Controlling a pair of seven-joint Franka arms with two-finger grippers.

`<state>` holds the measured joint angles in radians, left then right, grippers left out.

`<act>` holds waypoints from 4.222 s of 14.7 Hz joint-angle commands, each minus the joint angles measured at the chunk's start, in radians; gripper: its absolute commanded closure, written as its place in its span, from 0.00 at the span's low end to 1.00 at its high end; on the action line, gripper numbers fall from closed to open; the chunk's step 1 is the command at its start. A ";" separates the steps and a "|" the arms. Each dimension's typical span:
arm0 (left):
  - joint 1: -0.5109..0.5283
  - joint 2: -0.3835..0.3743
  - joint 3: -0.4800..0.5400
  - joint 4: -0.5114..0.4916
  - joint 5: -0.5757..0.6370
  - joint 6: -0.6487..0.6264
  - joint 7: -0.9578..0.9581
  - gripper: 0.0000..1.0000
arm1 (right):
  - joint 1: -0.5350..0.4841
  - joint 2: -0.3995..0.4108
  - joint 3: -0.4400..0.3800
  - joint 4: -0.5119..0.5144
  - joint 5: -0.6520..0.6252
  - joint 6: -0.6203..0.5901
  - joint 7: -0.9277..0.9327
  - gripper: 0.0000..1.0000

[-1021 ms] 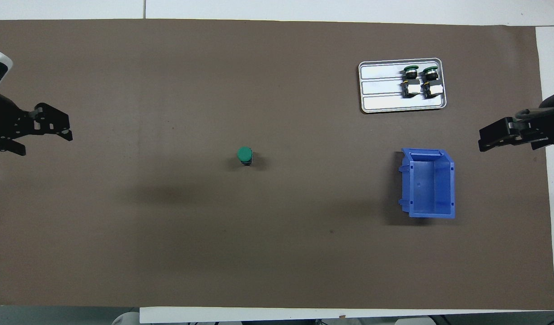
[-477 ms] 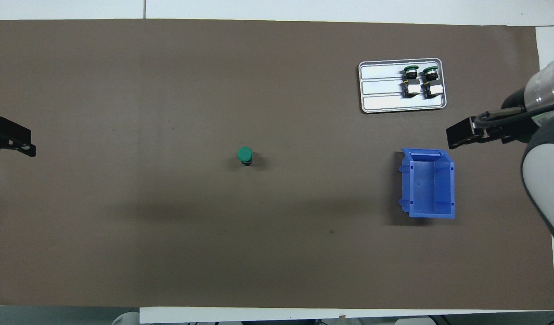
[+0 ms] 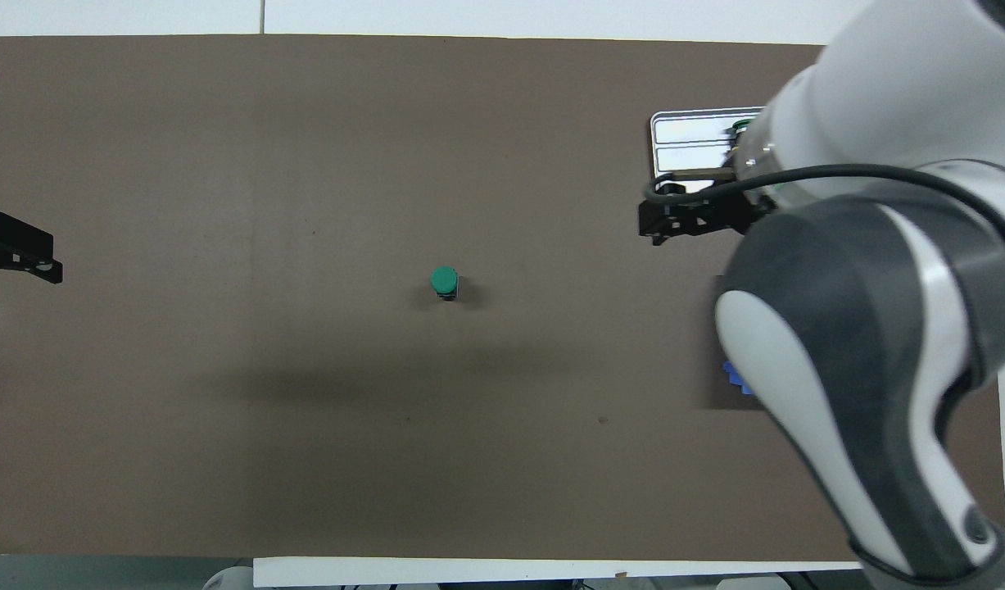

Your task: Place and press button with both arms

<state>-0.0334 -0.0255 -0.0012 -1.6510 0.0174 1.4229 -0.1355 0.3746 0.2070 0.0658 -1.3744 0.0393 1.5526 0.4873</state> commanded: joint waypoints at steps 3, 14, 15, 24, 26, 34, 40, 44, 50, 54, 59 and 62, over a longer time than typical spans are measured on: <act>0.003 -0.021 0.004 0.007 0.012 0.040 0.011 0.00 | 0.183 0.267 -0.001 0.224 -0.005 0.113 0.258 0.02; 0.016 -0.041 0.013 -0.010 0.006 0.039 0.077 0.00 | 0.313 0.339 -0.001 -0.144 -0.117 0.602 0.330 0.02; 0.018 -0.041 0.012 -0.010 0.006 0.042 0.074 0.00 | 0.313 0.330 -0.001 -0.187 -0.122 0.630 0.324 0.02; 0.004 -0.041 0.010 -0.010 0.006 0.039 0.062 0.00 | 0.305 0.313 0.003 -0.233 -0.157 0.655 0.283 0.45; 0.004 -0.041 0.010 -0.010 0.006 0.039 0.062 0.00 | 0.305 0.315 0.005 -0.218 -0.151 0.649 0.281 0.84; 0.004 -0.041 0.010 -0.010 0.006 0.036 0.062 0.00 | 0.164 0.096 0.002 -0.301 -0.147 0.495 0.119 1.00; 0.007 -0.041 0.010 -0.010 0.006 0.037 0.062 0.00 | -0.123 -0.346 -0.009 -0.760 -0.044 0.498 -0.338 1.00; 0.012 -0.041 0.010 -0.010 0.006 0.037 0.062 0.00 | -0.232 -0.396 -0.043 -0.845 -0.025 0.508 -0.534 1.00; 0.016 -0.041 0.010 -0.010 0.006 0.036 0.062 0.00 | -0.235 -0.387 -0.142 -0.890 -0.025 0.520 -0.648 1.00; 0.016 -0.041 0.010 -0.010 0.006 0.031 0.062 0.00 | -0.247 -0.364 -0.149 -0.923 -0.027 0.567 -0.670 1.00; 0.006 -0.041 0.010 -0.009 0.006 0.037 0.062 0.00 | -0.273 -0.338 -0.149 -0.968 -0.027 0.629 -0.665 1.00; 0.006 -0.041 0.010 -0.009 0.006 0.037 0.062 0.00 | -0.267 -0.311 -0.149 -0.977 -0.029 0.658 -0.604 1.00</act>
<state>-0.0217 -0.0436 0.0067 -1.6416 0.0173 1.4532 -0.0787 0.1124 -0.1158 -0.0885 -2.3362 -0.0047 2.1772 -0.1408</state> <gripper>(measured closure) 0.000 0.634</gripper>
